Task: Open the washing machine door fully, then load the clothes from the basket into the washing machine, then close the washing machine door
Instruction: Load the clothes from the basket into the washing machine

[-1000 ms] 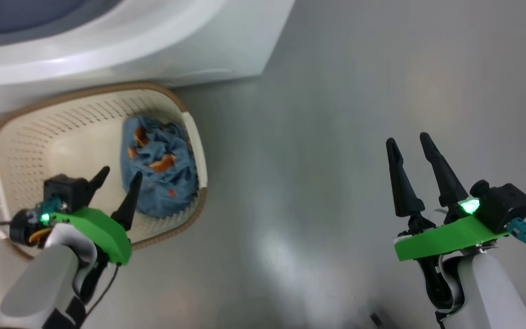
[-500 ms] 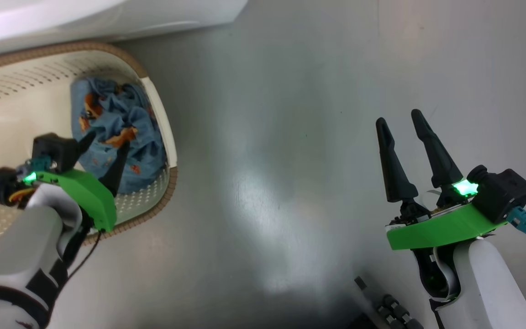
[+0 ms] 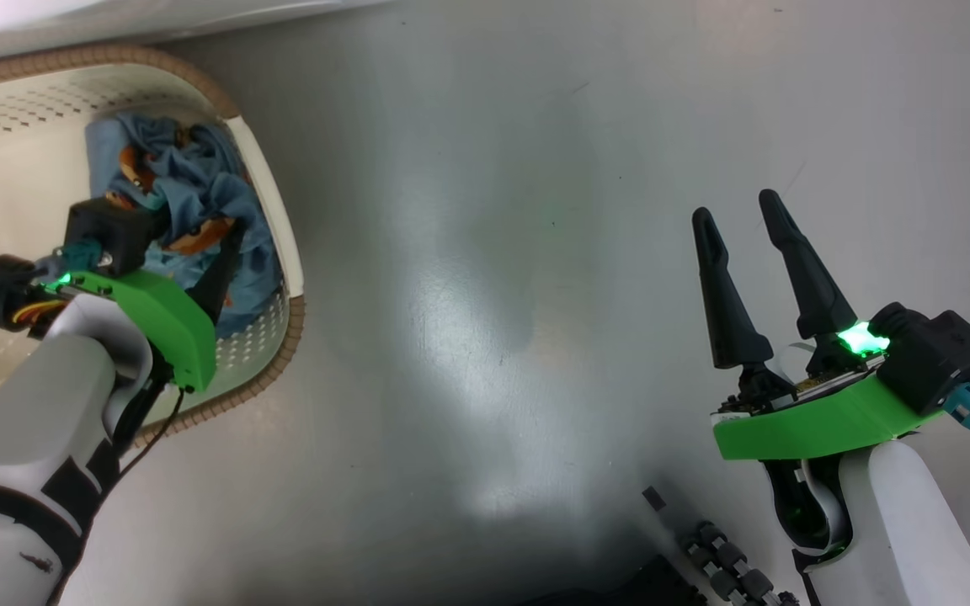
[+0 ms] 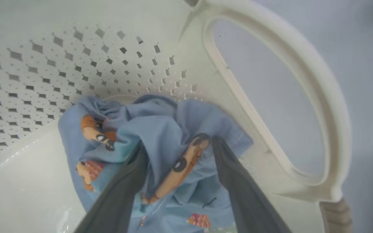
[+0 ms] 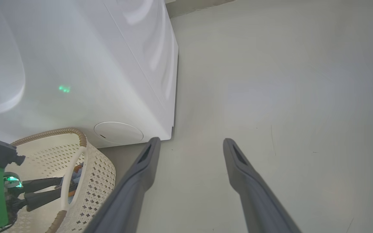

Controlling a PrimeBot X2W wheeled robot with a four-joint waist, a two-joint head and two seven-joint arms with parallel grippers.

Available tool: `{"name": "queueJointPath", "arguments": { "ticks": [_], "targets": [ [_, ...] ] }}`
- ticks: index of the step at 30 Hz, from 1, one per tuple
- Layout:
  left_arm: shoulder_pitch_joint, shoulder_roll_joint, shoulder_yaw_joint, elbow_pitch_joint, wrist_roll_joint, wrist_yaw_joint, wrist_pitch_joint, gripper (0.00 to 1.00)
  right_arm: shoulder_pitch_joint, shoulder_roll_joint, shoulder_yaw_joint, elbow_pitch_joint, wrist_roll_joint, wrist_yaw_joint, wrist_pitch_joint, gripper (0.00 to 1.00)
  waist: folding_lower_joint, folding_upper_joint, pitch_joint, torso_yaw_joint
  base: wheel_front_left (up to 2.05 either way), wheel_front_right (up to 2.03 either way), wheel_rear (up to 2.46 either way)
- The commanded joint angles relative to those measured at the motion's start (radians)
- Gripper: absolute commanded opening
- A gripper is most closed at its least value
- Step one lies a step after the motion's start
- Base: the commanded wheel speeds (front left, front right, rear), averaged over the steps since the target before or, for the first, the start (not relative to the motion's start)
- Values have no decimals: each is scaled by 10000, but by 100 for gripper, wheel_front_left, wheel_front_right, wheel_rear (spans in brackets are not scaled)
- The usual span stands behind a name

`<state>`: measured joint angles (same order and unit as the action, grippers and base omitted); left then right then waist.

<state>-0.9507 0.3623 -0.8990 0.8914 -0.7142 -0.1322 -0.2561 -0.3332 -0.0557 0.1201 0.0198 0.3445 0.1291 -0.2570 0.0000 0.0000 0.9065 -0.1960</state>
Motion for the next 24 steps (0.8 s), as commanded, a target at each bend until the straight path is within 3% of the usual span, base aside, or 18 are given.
{"name": "queueJointPath", "arguments": {
  "ticks": [1,2,4,13,24],
  "targets": [
    [-52,338,65,-44,-114,15,-57,100,362,54,285,-263,-142,16,-48,100,0,0,6,-33,0,0,0],
    [-69,344,-8,-31,-147,15,-57,56,369,54,300,-286,-144,16,-48,100,0,0,-3,-42,0,0,0],
    [-93,338,-112,3,-265,15,-57,0,393,54,315,-330,-153,16,-48,100,0,0,-26,-49,0,0,0],
    [115,142,118,53,-946,15,-57,0,537,54,175,-333,-224,16,-48,100,0,0,-534,71,0,0,0],
    [1569,44,2449,-357,-876,15,-57,0,436,55,272,329,-105,16,-48,100,0,0,-2179,541,0,0,0]
  ]
}}
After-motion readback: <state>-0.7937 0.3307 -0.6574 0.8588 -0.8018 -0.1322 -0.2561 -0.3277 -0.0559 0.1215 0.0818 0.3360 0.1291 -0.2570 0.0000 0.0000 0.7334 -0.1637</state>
